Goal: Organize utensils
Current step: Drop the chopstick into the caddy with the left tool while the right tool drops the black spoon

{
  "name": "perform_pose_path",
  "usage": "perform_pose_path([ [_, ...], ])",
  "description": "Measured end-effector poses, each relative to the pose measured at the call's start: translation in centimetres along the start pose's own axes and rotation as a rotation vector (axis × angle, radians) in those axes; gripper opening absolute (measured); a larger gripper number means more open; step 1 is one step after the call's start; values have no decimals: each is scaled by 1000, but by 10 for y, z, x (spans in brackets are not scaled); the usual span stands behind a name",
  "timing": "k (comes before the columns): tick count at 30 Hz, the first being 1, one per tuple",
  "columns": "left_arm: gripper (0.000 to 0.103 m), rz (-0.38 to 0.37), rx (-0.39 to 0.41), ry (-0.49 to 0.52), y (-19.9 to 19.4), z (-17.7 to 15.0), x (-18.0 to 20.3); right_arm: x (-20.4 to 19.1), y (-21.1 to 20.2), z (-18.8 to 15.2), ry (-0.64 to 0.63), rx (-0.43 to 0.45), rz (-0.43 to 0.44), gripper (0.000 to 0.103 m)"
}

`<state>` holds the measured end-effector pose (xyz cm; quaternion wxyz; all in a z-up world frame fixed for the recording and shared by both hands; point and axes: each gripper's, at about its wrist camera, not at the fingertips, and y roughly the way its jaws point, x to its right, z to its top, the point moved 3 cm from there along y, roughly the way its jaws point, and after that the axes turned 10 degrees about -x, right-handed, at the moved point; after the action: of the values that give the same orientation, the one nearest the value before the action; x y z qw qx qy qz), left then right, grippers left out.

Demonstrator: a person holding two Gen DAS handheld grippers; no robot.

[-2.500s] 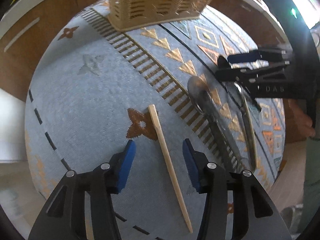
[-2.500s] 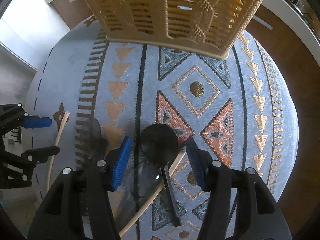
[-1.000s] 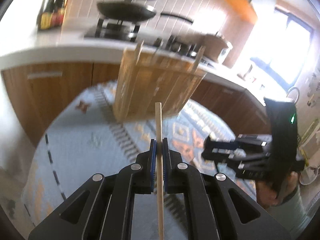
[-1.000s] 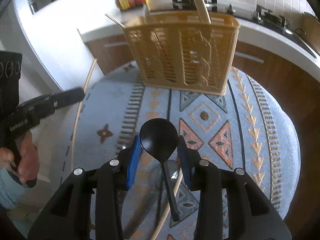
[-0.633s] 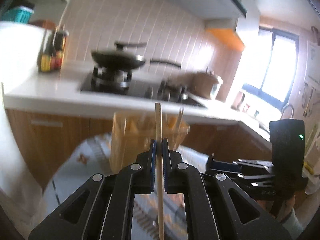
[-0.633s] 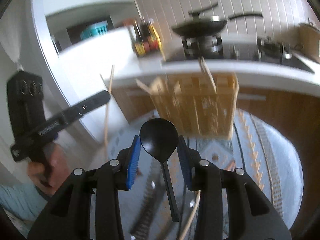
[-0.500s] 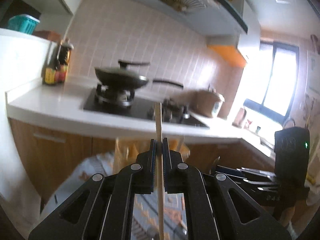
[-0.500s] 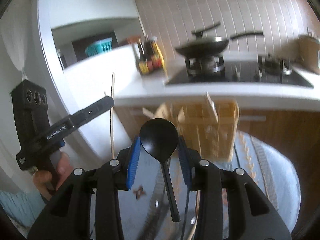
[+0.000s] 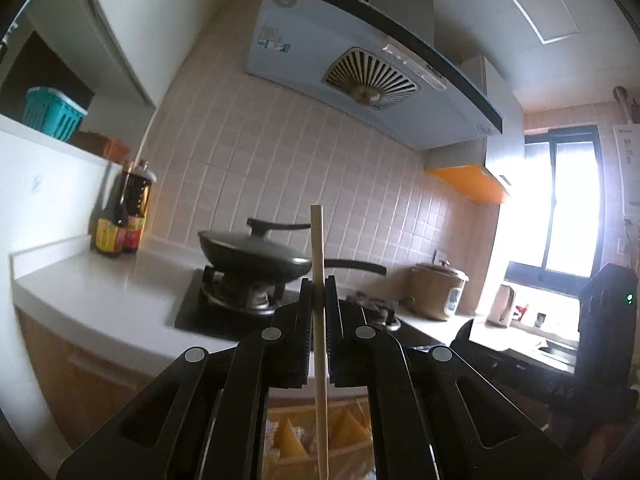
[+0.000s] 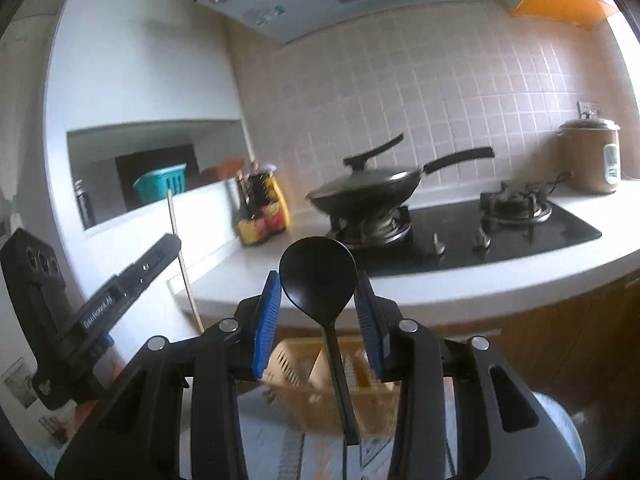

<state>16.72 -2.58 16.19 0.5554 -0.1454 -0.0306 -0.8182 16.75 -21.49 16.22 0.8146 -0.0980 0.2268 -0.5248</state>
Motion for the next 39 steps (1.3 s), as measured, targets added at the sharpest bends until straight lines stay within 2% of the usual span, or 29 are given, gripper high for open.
perform_pose_path([
  [3,4,17,26,-5,12,0,1,7,16,10,23,3,35,34],
  [7,4,51,52,5,24,-2,-2,9,32,18,37,37,32,34],
  [13,4,94,63,41,40,-6,-9,34,36,25,70,131,-70,34],
  [19,4,107,35,29,56,-18,-20,64,68,9,83,80,-106,35],
  [25,4,120,19,47,61,-31,-25,67,85,-7,57,56,-114,35],
  [31,4,127,-14,58,65,-42,-29,68,85,-17,46,41,-103,35],
  [33,5,124,-15,56,63,-45,-30,67,83,-22,49,27,-95,40],
  [35,11,121,-20,56,61,-46,-31,67,79,-24,60,30,-101,58],
  [39,15,114,-32,69,51,-45,-29,68,66,-26,90,26,-81,59],
])
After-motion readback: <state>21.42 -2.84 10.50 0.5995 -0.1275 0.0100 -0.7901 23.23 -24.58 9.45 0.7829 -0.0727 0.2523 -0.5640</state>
